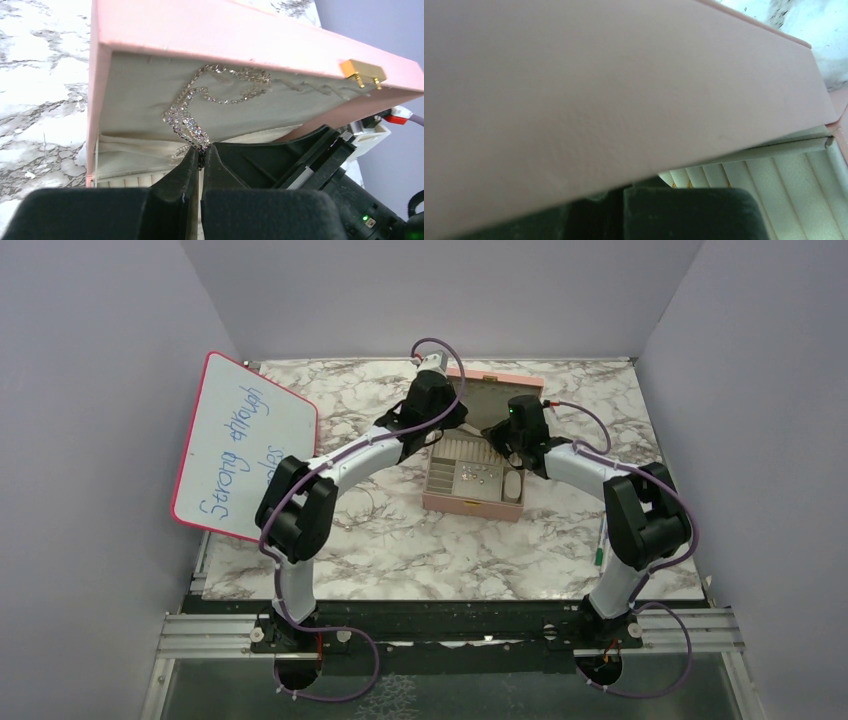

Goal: Organize the mixed jewelry
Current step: Adjust the jewelry in the jewelry box.

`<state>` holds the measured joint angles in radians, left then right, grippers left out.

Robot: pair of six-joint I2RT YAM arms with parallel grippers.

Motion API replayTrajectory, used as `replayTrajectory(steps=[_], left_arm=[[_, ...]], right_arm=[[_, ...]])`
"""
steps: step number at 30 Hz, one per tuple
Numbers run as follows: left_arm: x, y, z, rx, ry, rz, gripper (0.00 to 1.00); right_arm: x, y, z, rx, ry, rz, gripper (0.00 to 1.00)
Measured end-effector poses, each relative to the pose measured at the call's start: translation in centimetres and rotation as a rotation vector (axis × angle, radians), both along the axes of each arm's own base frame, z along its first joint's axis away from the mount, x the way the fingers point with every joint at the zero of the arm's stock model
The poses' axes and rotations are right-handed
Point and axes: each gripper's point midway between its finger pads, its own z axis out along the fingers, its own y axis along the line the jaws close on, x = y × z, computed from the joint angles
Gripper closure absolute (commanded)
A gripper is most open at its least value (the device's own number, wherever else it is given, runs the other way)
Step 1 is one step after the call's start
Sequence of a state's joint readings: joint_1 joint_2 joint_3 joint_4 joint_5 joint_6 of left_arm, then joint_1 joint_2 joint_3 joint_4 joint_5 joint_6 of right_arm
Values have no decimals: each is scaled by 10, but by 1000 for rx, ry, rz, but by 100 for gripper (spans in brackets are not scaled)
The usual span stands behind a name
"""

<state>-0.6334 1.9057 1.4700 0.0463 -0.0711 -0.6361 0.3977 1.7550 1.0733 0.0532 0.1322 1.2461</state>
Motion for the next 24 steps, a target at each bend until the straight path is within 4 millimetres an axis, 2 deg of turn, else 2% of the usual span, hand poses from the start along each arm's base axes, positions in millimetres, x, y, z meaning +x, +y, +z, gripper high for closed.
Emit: replayTrajectory(steps=[4,8,11,14,21,24], left_arm=[[4,-2,10,-23,-19,-11,100],[11,-7,23,-47,-44,-15,96],[16,-11,26,-59,-50,-15,93],[19,-13,16,-53,-36,-13,89],[18,-13,-3,-26,6,-10,71],[17,-11,-6,-17,17,-8,69]], right_arm=[[0,0,0,3,-7,4,99],[0,1,0,-2,-13,18,99],[-2,1,1,-6,-18,31,99],[-5,0,3,-11,-28,47,99],[-8,0,7,-33,-68,82,99],[-10,1,9,-42,-72,101,99]])
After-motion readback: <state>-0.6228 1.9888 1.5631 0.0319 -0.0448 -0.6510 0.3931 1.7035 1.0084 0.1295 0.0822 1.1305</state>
